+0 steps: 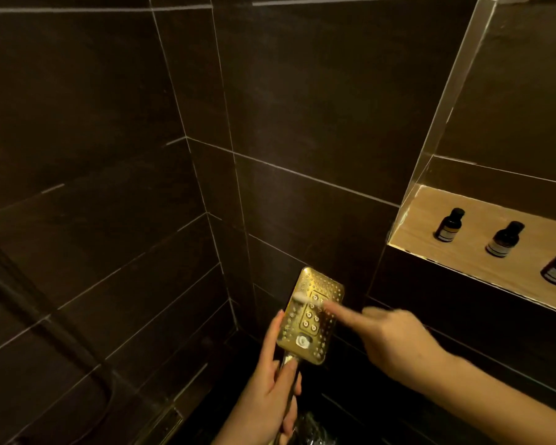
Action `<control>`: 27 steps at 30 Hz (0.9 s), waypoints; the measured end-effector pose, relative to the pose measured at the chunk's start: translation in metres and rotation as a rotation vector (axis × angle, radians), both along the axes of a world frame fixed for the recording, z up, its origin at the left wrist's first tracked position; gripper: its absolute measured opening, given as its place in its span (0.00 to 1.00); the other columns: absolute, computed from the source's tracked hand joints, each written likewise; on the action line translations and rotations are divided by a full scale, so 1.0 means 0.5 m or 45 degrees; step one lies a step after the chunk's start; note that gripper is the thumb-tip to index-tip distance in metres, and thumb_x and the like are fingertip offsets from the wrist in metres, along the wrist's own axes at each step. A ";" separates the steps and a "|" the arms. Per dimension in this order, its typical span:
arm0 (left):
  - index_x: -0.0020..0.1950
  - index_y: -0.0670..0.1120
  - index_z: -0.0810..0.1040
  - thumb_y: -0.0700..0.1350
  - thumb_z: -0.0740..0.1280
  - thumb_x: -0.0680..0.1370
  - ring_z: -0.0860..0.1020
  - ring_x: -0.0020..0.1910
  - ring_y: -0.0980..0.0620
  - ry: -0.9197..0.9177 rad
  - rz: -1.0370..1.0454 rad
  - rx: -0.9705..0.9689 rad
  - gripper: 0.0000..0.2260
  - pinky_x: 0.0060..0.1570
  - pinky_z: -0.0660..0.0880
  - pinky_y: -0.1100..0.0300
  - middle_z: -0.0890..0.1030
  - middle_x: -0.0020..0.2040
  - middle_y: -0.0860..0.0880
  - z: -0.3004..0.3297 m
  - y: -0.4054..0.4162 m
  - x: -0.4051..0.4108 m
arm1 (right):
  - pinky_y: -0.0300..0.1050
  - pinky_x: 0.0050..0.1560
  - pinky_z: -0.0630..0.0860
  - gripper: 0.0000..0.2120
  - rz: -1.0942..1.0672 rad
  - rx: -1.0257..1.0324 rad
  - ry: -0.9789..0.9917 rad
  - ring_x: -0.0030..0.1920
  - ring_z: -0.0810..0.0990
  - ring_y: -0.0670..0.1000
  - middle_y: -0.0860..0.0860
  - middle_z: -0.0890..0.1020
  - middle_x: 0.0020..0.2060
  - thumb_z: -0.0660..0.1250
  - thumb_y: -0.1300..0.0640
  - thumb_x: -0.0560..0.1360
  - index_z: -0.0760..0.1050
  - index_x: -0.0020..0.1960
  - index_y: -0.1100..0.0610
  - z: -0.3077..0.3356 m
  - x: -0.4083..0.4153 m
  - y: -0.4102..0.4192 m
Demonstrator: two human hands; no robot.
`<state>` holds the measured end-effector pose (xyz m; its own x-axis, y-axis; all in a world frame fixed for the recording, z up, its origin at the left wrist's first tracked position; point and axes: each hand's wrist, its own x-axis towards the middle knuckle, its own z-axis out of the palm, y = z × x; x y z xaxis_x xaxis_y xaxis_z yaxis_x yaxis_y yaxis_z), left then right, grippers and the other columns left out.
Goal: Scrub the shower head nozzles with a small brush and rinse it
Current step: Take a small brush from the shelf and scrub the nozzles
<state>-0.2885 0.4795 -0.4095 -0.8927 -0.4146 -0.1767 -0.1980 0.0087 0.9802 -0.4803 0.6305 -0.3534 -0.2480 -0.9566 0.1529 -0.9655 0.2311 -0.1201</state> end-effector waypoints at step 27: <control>0.62 0.86 0.61 0.46 0.63 0.84 0.69 0.23 0.49 0.066 0.141 0.612 0.30 0.23 0.65 0.61 0.79 0.42 0.40 -0.002 0.033 0.014 | 0.43 0.27 0.71 0.37 0.121 0.191 -0.007 0.29 0.75 0.47 0.46 0.77 0.39 0.56 0.52 0.79 0.35 0.76 0.34 -0.026 0.047 0.002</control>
<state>-0.2817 0.4959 -0.4103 -0.8606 -0.3897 -0.3278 -0.1231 -0.4653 0.8765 -0.4568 0.6315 -0.3662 -0.1561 -0.9877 0.0054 -0.9832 0.1548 -0.0962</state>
